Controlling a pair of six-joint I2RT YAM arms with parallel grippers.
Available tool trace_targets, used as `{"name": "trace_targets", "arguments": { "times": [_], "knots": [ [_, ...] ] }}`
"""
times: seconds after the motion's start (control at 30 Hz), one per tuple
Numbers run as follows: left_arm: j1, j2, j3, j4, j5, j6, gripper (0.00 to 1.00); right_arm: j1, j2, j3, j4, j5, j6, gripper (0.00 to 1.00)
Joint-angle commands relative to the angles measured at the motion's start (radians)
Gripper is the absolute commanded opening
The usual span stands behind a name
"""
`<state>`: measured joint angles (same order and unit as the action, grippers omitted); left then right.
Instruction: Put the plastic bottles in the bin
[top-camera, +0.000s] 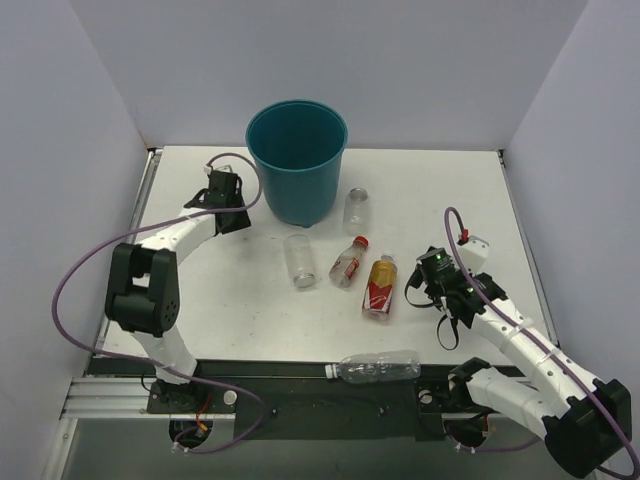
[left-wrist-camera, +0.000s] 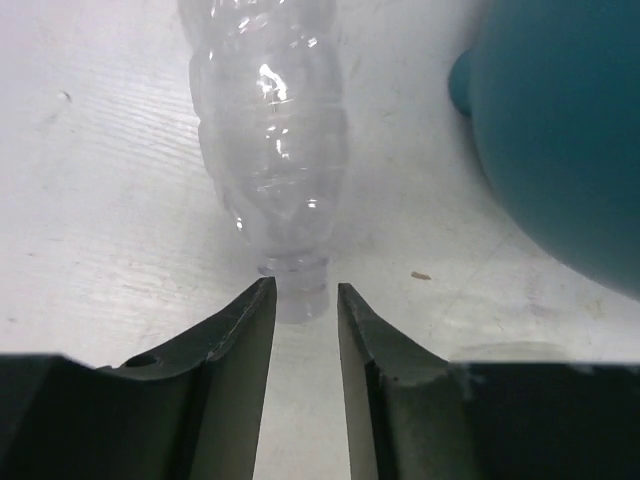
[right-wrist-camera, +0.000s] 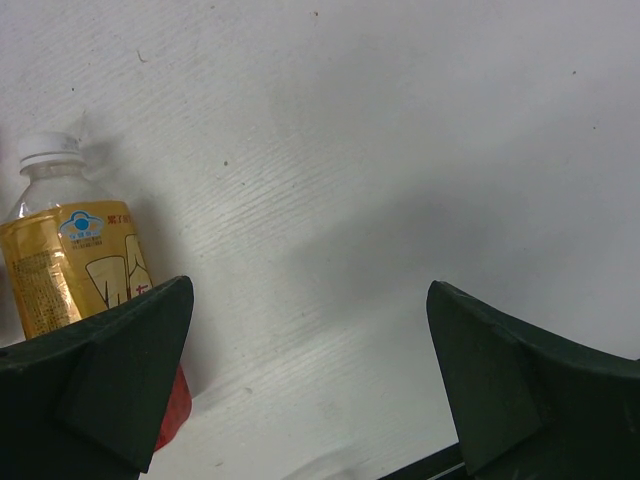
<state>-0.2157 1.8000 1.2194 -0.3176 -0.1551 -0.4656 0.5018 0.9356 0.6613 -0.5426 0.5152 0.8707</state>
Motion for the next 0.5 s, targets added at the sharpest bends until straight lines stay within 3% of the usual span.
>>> {"name": "trace_targets", "arguments": {
  "times": [0.0,0.07,0.1,0.13,0.2,0.47],
  "knots": [
    [0.006,-0.194,-0.021,-0.003,-0.029,0.028,0.35,0.012,0.023,0.001,0.000,0.014,0.013,0.96],
    [0.007,-0.232,-0.027,-0.020,-0.032,0.035,0.39,0.014,0.035,0.003,0.009,0.008,0.008,0.96],
    [0.010,-0.241,-0.021,-0.026,-0.037,0.036,0.48,0.015,0.040,0.003,0.015,0.005,0.005,0.96],
    [0.010,-0.245,-0.015,-0.040,-0.041,0.036,0.76,0.017,0.048,0.004,0.018,0.003,0.005,0.96],
    [0.015,-0.222,0.002,-0.051,-0.053,0.033,0.95,0.021,0.055,0.004,0.027,-0.001,0.005,0.96],
    [0.097,0.071,0.212,-0.127,-0.066,0.019,0.96,0.030,0.039,0.009,0.009,0.005,-0.004,0.95]
  ]
}}
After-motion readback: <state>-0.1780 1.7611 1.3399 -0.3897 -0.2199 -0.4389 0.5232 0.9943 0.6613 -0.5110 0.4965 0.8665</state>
